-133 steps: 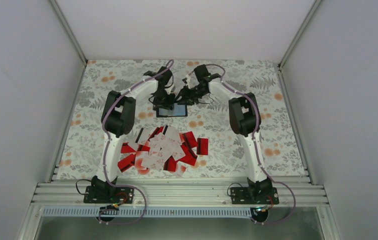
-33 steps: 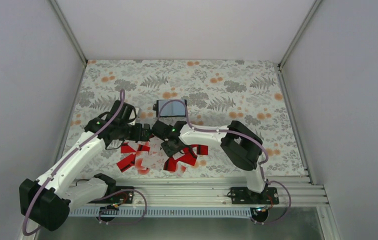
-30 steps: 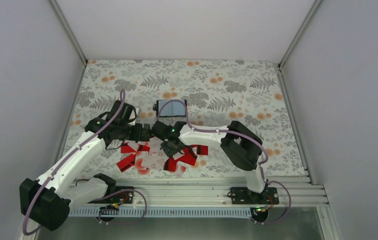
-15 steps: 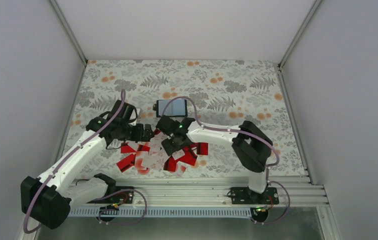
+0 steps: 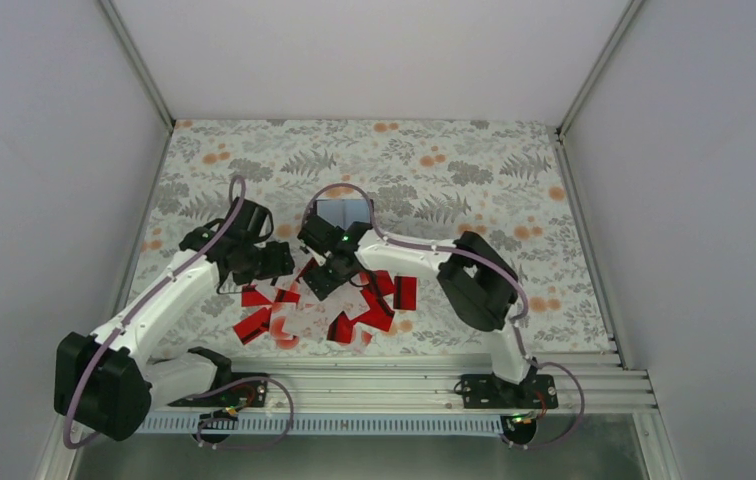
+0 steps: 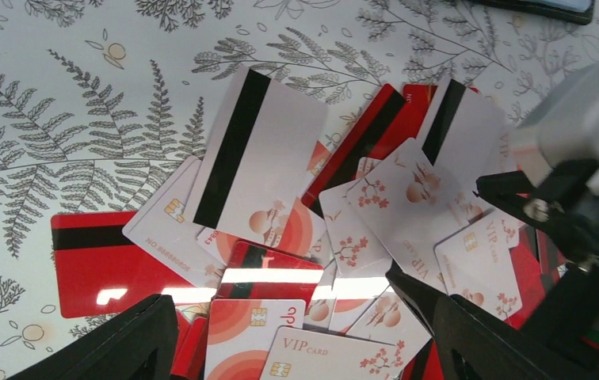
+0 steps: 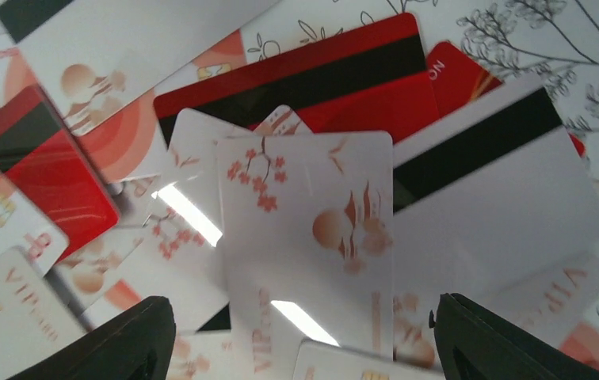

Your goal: Put the credit cards into the card holder

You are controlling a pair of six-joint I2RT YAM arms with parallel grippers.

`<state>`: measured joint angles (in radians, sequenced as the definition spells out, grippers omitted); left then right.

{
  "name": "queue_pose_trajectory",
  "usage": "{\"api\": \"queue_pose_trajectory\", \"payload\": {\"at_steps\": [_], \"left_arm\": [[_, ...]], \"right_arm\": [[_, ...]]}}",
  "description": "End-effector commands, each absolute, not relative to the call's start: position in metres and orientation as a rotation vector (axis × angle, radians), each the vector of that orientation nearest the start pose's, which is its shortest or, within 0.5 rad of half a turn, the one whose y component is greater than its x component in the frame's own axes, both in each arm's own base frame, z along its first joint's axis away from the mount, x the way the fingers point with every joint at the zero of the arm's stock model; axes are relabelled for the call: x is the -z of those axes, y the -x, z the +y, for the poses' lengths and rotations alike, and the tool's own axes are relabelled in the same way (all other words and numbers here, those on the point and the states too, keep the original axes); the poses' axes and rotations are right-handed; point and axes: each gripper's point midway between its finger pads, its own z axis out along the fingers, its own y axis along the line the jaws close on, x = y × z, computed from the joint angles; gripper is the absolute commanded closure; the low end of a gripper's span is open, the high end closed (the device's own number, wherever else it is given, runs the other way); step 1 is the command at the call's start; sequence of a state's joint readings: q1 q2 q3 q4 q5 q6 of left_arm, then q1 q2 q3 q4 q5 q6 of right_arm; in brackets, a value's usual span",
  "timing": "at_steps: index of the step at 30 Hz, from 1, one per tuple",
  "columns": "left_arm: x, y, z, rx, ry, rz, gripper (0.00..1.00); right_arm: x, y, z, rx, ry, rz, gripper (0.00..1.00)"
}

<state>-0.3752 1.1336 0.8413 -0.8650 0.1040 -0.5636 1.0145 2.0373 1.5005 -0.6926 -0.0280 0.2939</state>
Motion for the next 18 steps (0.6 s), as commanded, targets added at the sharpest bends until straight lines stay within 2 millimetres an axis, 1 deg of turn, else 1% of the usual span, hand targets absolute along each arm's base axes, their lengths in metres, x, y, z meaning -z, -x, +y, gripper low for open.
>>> {"api": "queue_pose_trajectory", "payload": {"at_steps": [1, 4, 8, 11, 16, 18], "left_arm": [[-0.118, -0.243, -0.109, 0.399, 0.281, 2.766, 0.19], [-0.12, -0.245, -0.108, 0.406, 0.277, 2.759, 0.19], [-0.118, -0.247, -0.108, 0.405, 0.269, 2.765, 0.19], [-0.117, -0.246, -0.107, 0.399, 0.269, 2.769, 0.19], [-0.117, -0.246, -0.107, 0.4, 0.264, 2.767, 0.19], [-0.116, -0.245, -0.107, 0.401, 0.259, 2.772, 0.19]], "right_arm": [[-0.034, -0.249, 0.401, -0.254, 1.082, 2.651, 0.18], [-0.018, -0.241, 0.396, -0.183, 1.126, 2.676, 0.2], [-0.005, -0.226, 0.385, -0.114, 1.161, 2.696, 0.22], [0.004, -0.213, 0.375, -0.098, 1.164, 2.729, 0.27], [0.003, -0.203, 0.362, -0.103, 1.13, 2.761, 0.37], [0.005, -0.2, 0.357, -0.08, 1.13, 2.769, 0.38]]}}
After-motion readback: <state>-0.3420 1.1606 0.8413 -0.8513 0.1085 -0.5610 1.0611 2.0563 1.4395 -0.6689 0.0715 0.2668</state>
